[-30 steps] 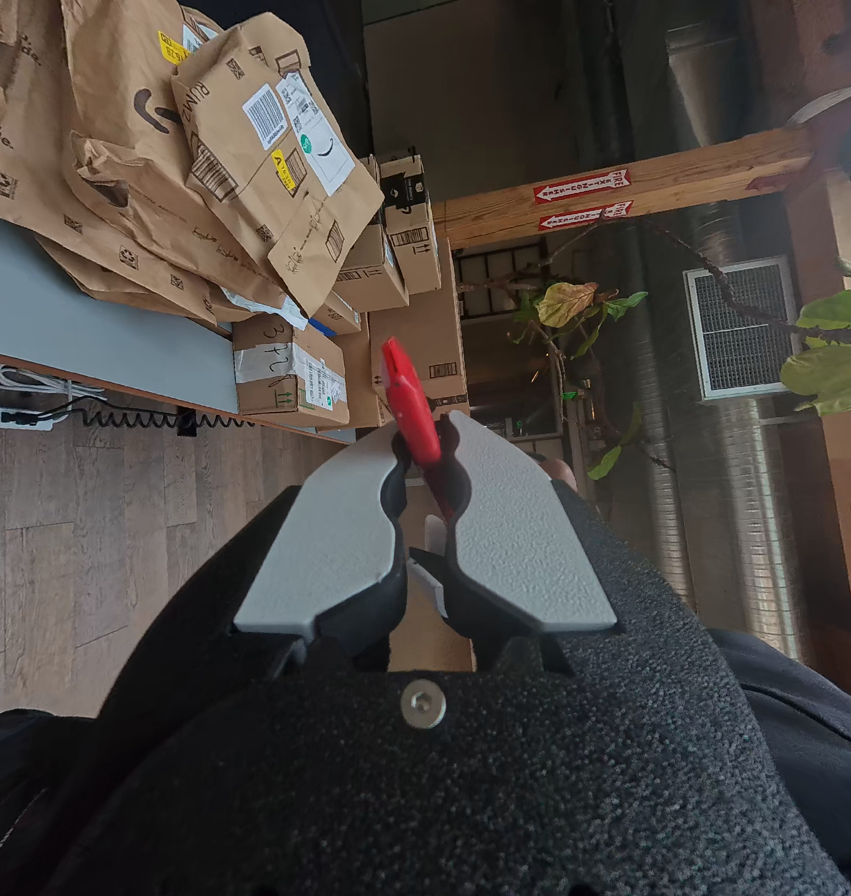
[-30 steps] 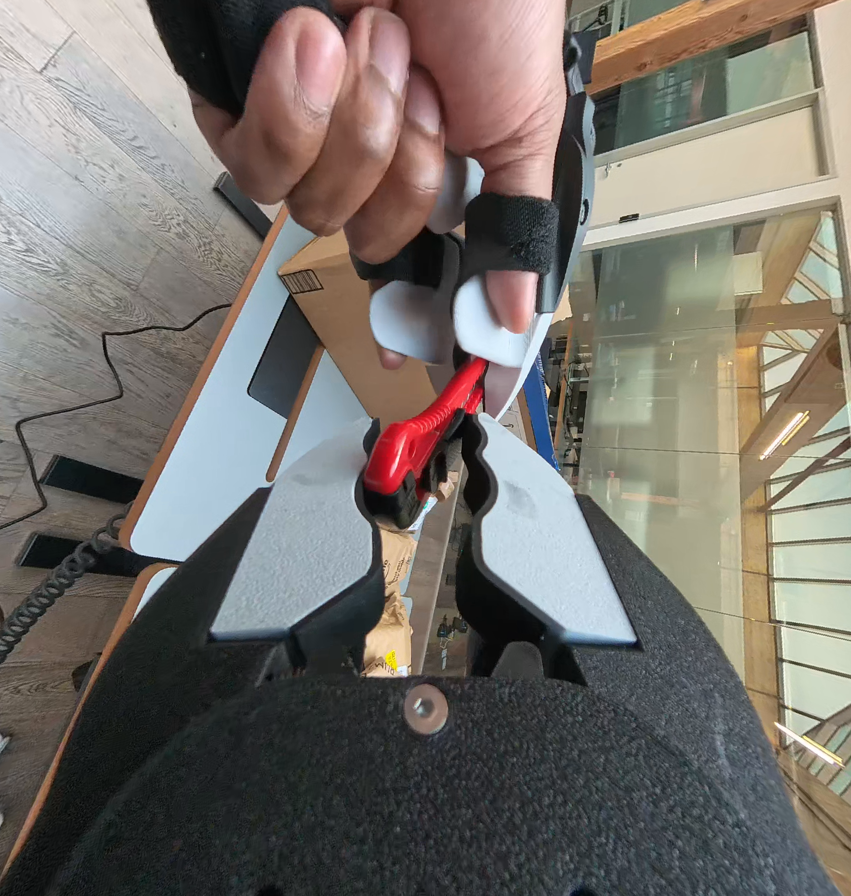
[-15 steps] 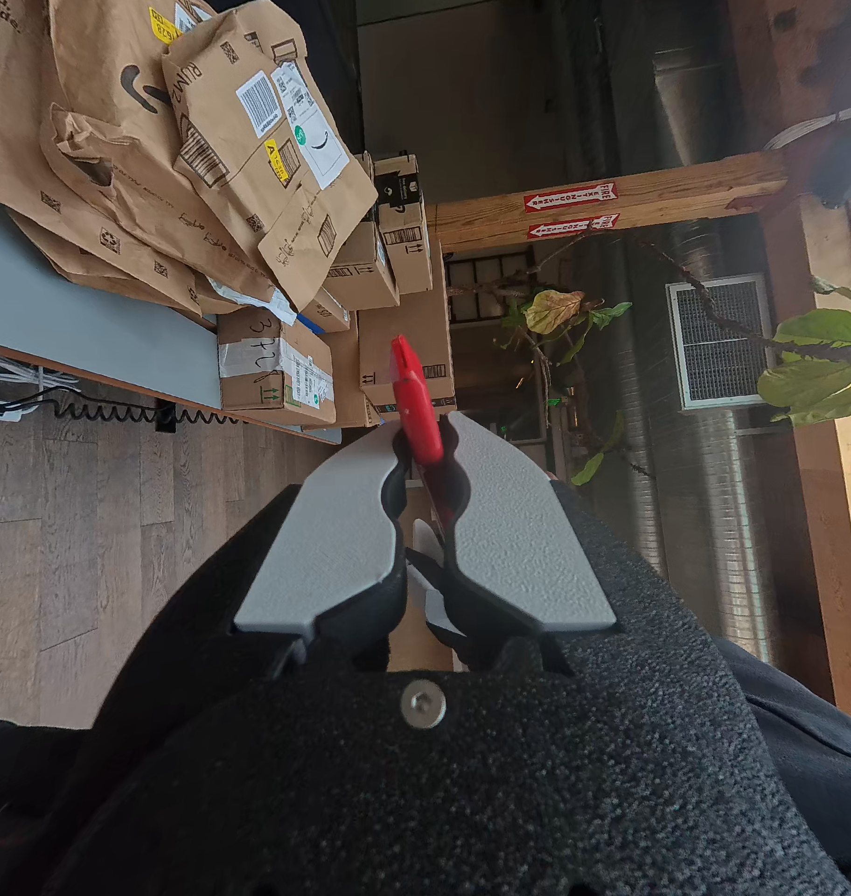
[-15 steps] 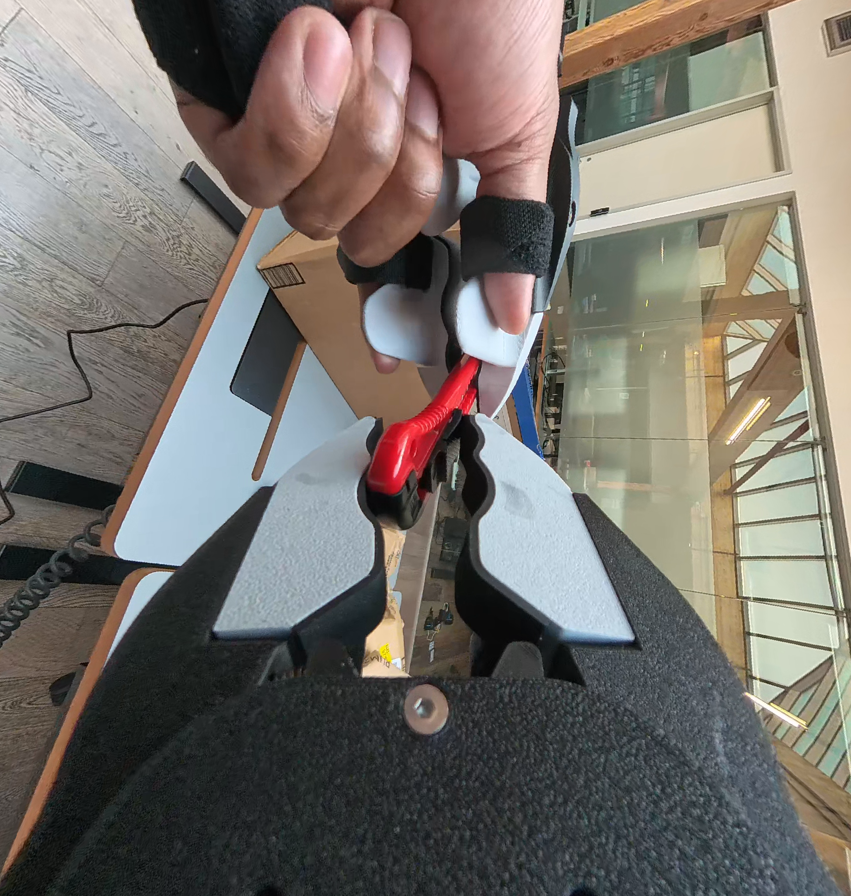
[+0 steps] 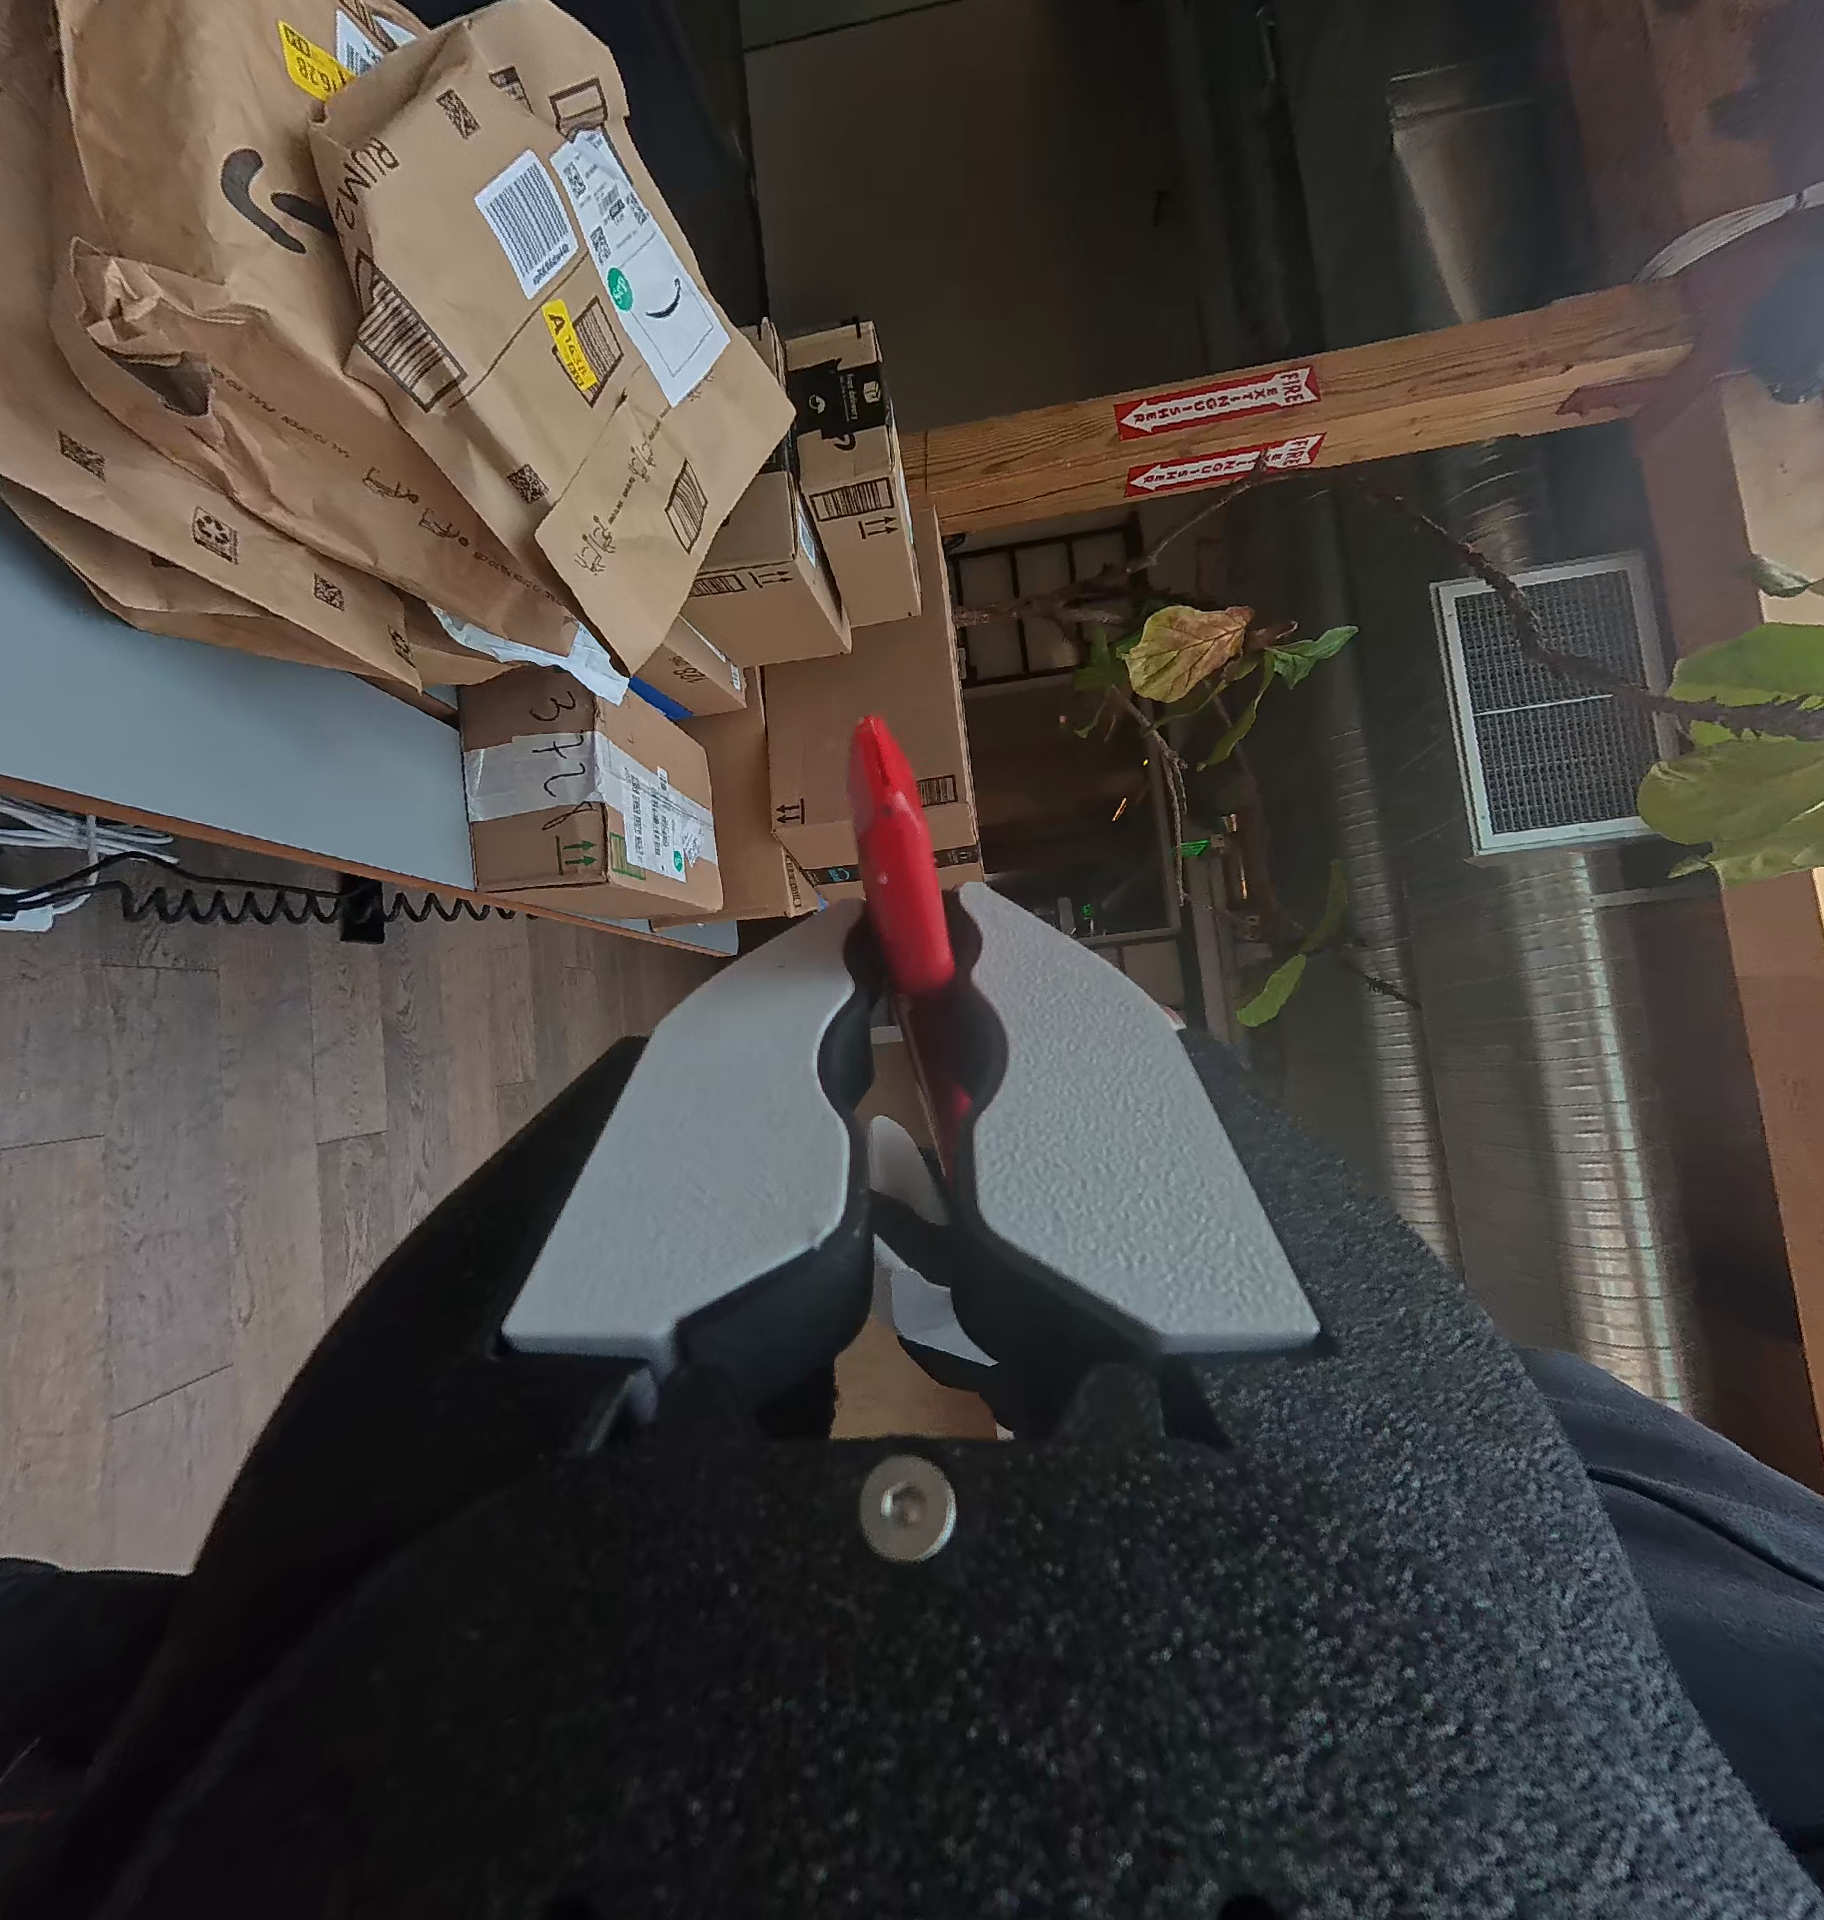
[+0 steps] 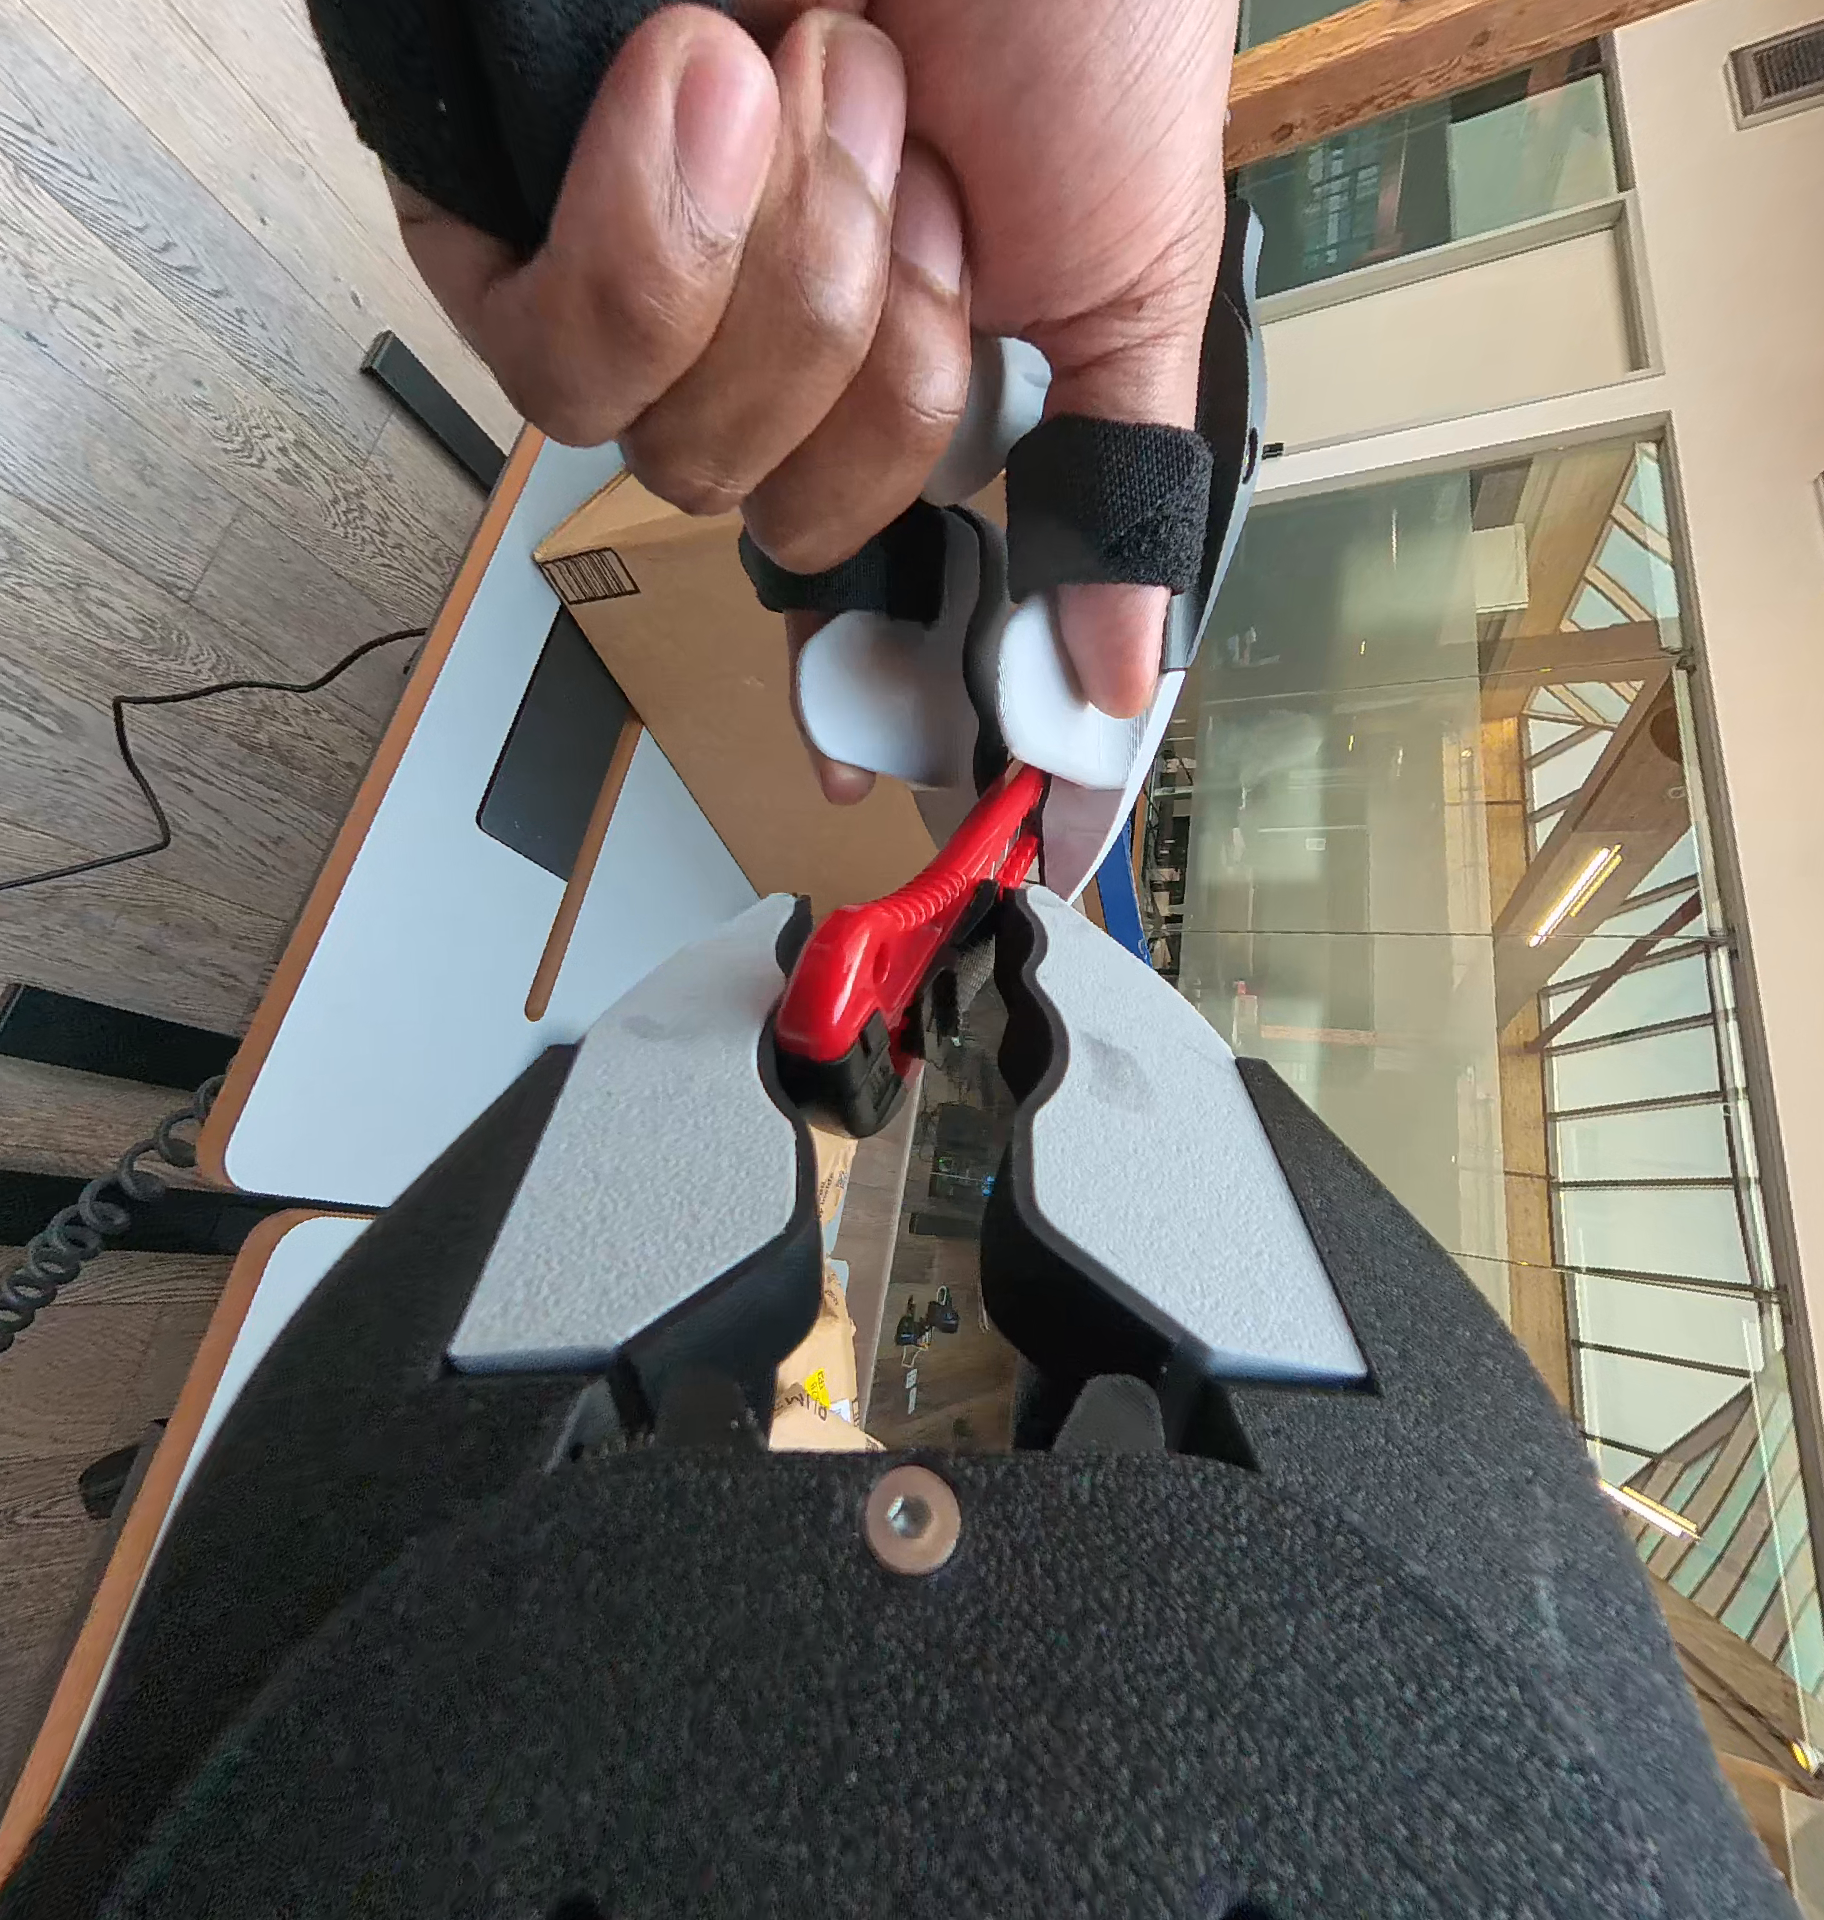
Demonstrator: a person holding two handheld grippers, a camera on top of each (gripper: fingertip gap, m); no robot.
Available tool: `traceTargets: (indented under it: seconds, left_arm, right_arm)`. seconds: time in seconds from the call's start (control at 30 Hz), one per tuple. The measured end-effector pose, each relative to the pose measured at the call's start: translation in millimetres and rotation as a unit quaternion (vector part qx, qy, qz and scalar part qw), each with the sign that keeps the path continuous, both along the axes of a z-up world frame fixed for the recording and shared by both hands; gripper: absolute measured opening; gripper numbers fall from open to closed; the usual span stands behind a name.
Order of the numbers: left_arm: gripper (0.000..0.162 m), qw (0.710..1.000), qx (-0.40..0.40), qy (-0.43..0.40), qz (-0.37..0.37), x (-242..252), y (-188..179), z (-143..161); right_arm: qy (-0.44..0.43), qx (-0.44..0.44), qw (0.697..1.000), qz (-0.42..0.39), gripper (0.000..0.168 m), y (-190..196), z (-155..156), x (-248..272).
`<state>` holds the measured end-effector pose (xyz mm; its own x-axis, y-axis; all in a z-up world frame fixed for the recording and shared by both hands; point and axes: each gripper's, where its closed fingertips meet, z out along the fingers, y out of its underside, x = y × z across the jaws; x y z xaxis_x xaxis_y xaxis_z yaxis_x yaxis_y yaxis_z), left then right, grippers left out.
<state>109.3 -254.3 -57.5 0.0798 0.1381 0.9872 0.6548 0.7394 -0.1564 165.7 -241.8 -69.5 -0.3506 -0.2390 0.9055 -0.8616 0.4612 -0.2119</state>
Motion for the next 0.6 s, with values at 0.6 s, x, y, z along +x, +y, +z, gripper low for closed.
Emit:
traceTargets:
  seconds: [0.6]
  left_arm:
    - [0.01, 0.985, 0.029, 0.12, 0.119, -26.8, -48.8, -11.6]
  right_arm:
    - [-0.285, -0.106, 0.948, -0.09, 0.066, 34.0, -17.6, -29.3]
